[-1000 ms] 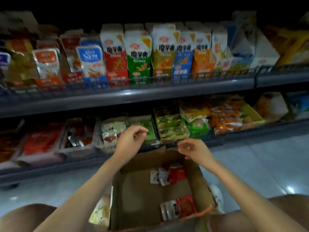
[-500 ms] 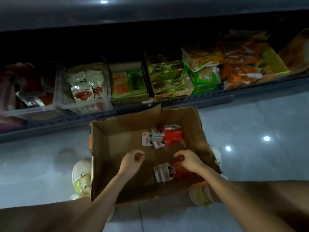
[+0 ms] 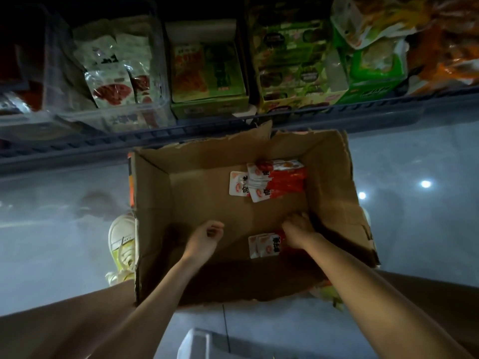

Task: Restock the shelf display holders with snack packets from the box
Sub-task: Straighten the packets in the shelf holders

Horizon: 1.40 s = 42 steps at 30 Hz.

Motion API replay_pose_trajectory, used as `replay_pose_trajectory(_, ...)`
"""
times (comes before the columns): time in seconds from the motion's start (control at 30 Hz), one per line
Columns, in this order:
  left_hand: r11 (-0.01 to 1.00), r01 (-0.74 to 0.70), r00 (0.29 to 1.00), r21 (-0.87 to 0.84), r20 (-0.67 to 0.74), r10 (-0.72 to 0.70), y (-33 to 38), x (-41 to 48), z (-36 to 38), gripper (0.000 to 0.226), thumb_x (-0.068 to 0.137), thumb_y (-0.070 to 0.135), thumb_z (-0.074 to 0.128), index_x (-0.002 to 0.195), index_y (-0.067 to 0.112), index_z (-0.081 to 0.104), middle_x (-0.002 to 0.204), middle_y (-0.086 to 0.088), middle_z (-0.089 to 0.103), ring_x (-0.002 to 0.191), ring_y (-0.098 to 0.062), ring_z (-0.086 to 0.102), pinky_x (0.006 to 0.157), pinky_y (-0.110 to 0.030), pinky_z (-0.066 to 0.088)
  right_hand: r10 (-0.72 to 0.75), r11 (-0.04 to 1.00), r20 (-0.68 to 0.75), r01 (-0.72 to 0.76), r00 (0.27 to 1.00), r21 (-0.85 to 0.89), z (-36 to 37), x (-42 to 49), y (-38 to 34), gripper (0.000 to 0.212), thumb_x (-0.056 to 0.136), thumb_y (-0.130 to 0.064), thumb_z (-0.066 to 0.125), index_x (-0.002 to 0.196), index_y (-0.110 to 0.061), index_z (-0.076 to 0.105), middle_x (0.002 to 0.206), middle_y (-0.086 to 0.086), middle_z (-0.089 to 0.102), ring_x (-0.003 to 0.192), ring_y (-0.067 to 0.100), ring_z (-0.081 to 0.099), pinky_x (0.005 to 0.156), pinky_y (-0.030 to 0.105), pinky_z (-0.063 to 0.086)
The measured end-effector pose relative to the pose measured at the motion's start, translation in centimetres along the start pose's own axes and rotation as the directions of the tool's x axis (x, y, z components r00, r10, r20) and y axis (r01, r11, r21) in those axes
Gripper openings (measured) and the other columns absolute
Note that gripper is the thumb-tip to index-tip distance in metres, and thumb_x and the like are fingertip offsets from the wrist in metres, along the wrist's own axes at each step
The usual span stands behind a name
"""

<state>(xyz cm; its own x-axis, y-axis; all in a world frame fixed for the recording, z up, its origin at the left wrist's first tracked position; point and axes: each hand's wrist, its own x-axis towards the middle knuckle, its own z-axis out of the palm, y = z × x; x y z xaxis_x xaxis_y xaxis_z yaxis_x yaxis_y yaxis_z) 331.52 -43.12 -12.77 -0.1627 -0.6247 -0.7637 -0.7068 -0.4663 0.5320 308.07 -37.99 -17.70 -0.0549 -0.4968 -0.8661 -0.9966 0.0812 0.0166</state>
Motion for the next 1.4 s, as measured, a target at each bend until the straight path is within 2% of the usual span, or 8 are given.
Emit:
replay_pose_trajectory(0.1,1.000,0.005,1.000,-0.009,-0.009,-0.005,-0.2,-0.1,-0.1,0.019,0.096,0.013,0.051,0.111,0.014,0.062,0.107,-0.002,0.060,0.102,-0.018,0.056,0.086,-0.027,0.042,-0.034,0.998,-0.006,0.034,0.999,-0.060,0.1,-0.3,-0.4,0.039,0.093,-0.033,0.052,0.129,-0.018,0.053,0.144,0.007,0.042,0.138,0.026,0.028,0.117,0.045,0.009)
replay_pose_trajectory(0.2,1.000,-0.018,0.999,-0.016,-0.048,0.017,0.5,-0.5,-0.2,0.017,0.096,0.015,0.052,0.109,0.015,0.064,0.103,-0.001,0.062,0.094,-0.016,0.057,0.079,-0.025,0.042,-0.035,0.933,-0.086,0.064,0.996,0.354,-1.3,-1.6,-0.6,0.018,0.091,-0.036,0.057,0.100,-0.023,0.065,0.115,0.002,0.062,0.115,0.023,0.054,0.101,0.038,0.037)
replay_pose_trajectory(0.37,0.942,-0.061,0.996,-0.330,-0.084,0.035,4.3,-3.0,-1.1,0.016,0.094,0.025,0.057,0.105,0.015,0.062,0.100,-0.003,0.065,0.092,-0.016,0.063,0.080,-0.031,0.055,0.010,0.244,-0.227,0.218,0.974,0.945,-6.6,-7.4,-2.6,0.015,0.081,-0.026,0.074,0.094,-0.023,0.065,0.099,-0.003,0.070,0.089,0.010,0.066,0.081,0.027,0.051)
replay_pose_trajectory(0.53,0.758,-0.221,0.969,-0.614,-0.049,0.242,9.2,-7.4,-3.0,0.025,0.091,0.020,0.060,0.111,0.005,0.062,0.105,-0.013,0.069,0.094,-0.025,0.068,0.081,-0.035,0.056,0.070,0.047,-0.423,0.421,0.903,0.906,-11.6,-13.5,-5.2,0.006,0.089,-0.028,0.063,0.095,-0.030,0.061,0.098,-0.007,0.070,0.080,-0.001,0.066,0.065,0.011,0.050)
replay_pose_trajectory(0.7,0.677,-0.420,0.904,-0.604,-0.213,0.371,14.3,-12.2,-6.5,0.009,0.089,0.012,0.062,0.097,0.013,0.066,0.094,-0.010,0.070,0.082,-0.018,0.067,0.071,-0.030,0.053,0.149,0.040,-0.634,0.636,0.759,0.770,-15.9,-19.6,-6.6,0.037,0.095,-0.034,0.052,0.128,-0.018,0.047,0.118,-0.001,0.063,0.106,0.011,0.063,0.090,0.027,0.052)
replay_pose_trajectory(0.9,0.578,-0.496,0.851,-0.648,-0.230,0.471,19.4,-18.4,-11.3,0.026,0.083,0.020,0.069,0.107,0.011,0.065,0.099,-0.010,0.070,0.089,-0.023,0.069,0.072,-0.031,0.056,0.196,-0.226,-0.701,0.727,0.685,0.648,-21.1,-26.9,-6.5,0.018,0.094,-0.017,0.057,0.111,-0.018,0.062,0.103,0.005,0.071,0.093,0.020,0.069,0.083,0.036,0.055)
replay_pose_trajectory(1.07,0.515,-0.747,0.664,-0.420,-0.447,0.599,23.2,-21.9,-15.4,0.029,0.084,0.005,0.068,0.108,0.019,0.061,0.076,-0.001,0.068,0.073,-0.011,0.067,0.071,-0.029,0.055,0.244,-0.005,-0.854,0.881,0.459,0.472,-26.0,-31.4,-7.3,0.024,0.089,-0.011,0.063,0.113,-0.014,0.063,0.101,0.003,0.072,0.093,0.017,0.069,0.081,0.038,0.057)
replay_pose_trajectory(1.4,0.382,-0.911,0.151,0.156,-0.736,0.660,31.0,-25.9,-27.1,0.038,0.085,0.015,0.069,0.122,0.017,0.059,0.099,0.008,0.065,0.091,-0.004,0.061,0.082,-0.018,0.050,0.240,0.235,-0.970,0.968,0.030,0.088,-39.5,-36.7,-11.8,0.015,0.089,-0.021,0.066,0.103,-0.021,0.063,0.094,-0.010,0.067,0.089,0.001,0.064,0.075,0.025,0.055)
